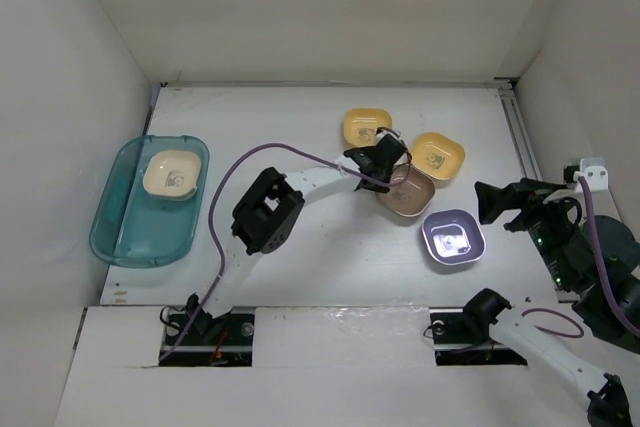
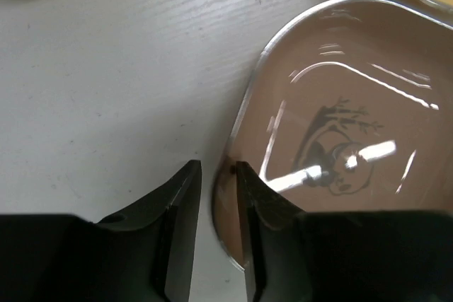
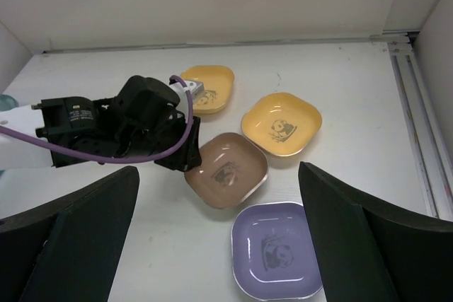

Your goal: Place the plates into the plastic bin on the countertop

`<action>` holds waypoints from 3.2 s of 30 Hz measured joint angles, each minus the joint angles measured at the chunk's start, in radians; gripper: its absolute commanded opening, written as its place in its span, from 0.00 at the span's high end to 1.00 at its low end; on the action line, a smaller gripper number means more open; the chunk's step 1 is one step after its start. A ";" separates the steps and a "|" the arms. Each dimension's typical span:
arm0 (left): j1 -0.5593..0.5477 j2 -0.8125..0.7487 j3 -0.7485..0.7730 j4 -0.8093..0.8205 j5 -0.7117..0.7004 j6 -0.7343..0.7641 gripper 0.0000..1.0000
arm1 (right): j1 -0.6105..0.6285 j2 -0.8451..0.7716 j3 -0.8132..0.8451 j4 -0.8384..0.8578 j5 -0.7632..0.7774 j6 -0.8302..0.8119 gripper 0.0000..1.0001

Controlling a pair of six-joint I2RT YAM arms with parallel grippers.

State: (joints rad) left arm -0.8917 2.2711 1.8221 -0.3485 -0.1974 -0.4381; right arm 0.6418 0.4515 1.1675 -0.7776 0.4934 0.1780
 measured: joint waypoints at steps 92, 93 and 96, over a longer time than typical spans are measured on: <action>0.278 0.230 0.351 -0.018 -0.064 -0.113 1.00 | 0.000 0.000 -0.084 0.092 -0.150 -0.057 0.00; 0.277 0.226 0.351 -0.015 -0.073 -0.118 1.00 | 0.000 0.000 -0.084 0.092 -0.150 -0.057 0.00; 0.276 0.191 0.294 -0.009 -0.113 -0.143 1.00 | 0.000 0.001 -0.084 0.093 -0.150 -0.058 0.00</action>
State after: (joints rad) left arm -0.6155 2.4622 2.1162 -0.3573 -0.3103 -0.5808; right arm 0.6418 0.4522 1.0840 -0.6849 0.3439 0.1200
